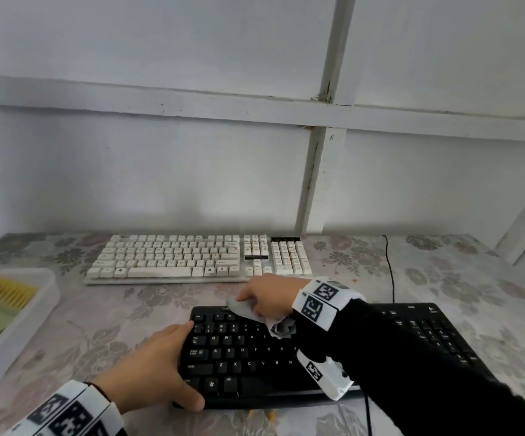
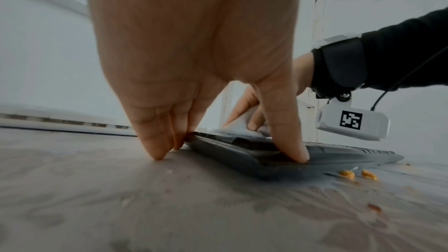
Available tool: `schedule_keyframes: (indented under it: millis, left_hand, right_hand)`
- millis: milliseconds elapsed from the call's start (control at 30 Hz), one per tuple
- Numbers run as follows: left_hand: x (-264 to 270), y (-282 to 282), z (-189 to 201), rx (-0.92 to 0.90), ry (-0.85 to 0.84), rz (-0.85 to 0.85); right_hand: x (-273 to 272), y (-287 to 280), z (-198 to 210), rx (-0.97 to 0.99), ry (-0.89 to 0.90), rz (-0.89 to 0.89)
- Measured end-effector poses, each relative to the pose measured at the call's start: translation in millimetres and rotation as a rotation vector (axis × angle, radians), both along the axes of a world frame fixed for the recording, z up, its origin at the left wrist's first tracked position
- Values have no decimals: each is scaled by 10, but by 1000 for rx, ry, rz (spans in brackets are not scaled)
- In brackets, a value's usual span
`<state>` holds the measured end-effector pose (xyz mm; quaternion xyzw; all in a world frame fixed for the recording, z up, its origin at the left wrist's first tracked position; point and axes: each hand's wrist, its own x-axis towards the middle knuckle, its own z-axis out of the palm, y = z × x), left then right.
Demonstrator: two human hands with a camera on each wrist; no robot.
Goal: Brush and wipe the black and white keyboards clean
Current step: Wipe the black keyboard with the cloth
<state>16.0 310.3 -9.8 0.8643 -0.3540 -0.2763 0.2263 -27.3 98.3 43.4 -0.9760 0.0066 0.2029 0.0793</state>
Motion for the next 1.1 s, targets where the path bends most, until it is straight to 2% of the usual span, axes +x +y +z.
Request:
schedule_keyframes:
  millis: [300, 400, 533, 600, 833, 900, 933, 1033, 1100]
  left_hand:
    - [2, -17, 22, -4, -18, -26]
    - [-2, -23, 31, 14, -20, -24]
    - [-12, -24, 33, 26, -20, -1]
    - [-19, -29, 41, 35, -4, 3]
    - [-26, -26, 21, 17, 31, 18]
    - [-39, -20, 32, -2, 45, 24]
    - [-47, -21, 34, -17, 51, 25]
    - [-67, -24, 39, -54, 56, 17]
    - [-70, -22, 29, -69, 57, 12]
  right_hand:
    - [-816, -1014, 85, 36, 13, -249]
    - [-1062, -1336, 101, -37, 5, -273]
    - [-1339, -1768, 38, -77, -80, -425]
    - [-1452, -1941, 13, -151, -125, -404]
    - [-1608, -2310, 52, -408, 103, -494]
    - [-1544, -2263, 139, -465, 121, -525]
    - [-1487, -2166, 199, -431, 88, -523]
    - [-1168, -1605, 346, -148, -95, -422]
    - [-900, -1118, 374, -13, -111, -290]
